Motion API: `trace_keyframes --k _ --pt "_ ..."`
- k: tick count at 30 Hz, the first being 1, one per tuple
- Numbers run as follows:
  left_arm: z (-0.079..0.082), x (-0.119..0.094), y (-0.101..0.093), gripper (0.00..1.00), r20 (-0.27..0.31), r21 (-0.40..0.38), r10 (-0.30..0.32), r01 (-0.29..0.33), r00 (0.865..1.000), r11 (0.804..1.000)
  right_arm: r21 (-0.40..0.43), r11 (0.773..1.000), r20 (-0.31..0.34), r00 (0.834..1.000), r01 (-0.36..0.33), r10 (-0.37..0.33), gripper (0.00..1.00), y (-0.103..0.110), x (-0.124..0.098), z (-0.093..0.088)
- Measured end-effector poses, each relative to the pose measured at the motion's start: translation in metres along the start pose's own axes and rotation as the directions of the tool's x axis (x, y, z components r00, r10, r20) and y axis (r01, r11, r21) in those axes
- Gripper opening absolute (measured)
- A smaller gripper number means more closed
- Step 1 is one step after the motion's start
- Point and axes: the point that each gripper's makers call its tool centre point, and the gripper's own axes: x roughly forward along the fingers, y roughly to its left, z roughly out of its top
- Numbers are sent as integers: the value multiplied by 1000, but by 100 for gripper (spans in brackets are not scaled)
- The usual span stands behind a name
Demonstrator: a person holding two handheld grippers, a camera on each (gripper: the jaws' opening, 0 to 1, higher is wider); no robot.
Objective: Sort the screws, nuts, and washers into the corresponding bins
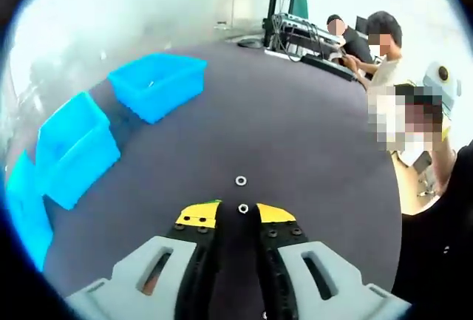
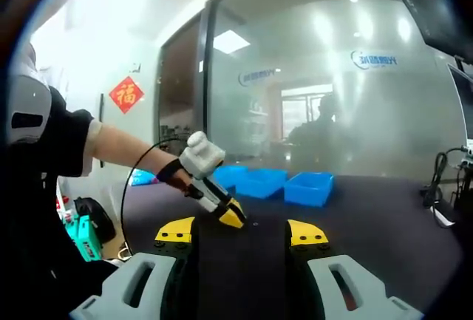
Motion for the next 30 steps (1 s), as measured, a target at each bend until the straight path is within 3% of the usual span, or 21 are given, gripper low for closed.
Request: trace_keyframes --k 5,11,15,17,20,24,27,30 --pt "-1 0 -2 7 -1 -12 -3 3 1000 1000 -1 1000 1 1000 -1 1 42 1 0 0" --pt "-2 -2 -5 6 8 -4 -2 2 1000 1000 -2 1000 3 1000 -1 1 42 2 -1 1" --pt "8 -9 -8 6 85 -80 -7 14 996 997 -4 1000 2 1000 -2 2 42 2 0 1" --pt "13 -15 -10 5 118 -64 1 7 993 998 -3 1000 2 1000 -2 2 42 2 0 1" --pt "29 -26 -14 5 218 -29 16 -10 976 1000 -7 1000 4 1000 -1 1 42 2 2 2" --pt "44 -43 -20 5 318 -67 16 6 948 998 -8 1000 11 1000 -1 1 42 3 4 5" --pt "57 -61 -19 5 412 -73 43 -14 910 997 -8 1000 19 1000 -3 3 42 4 6 7" --pt "60 -76 -18 5 470 -93 75 -35 879 995 -8 1000 24 1000 -4 4 42 6 7 11"
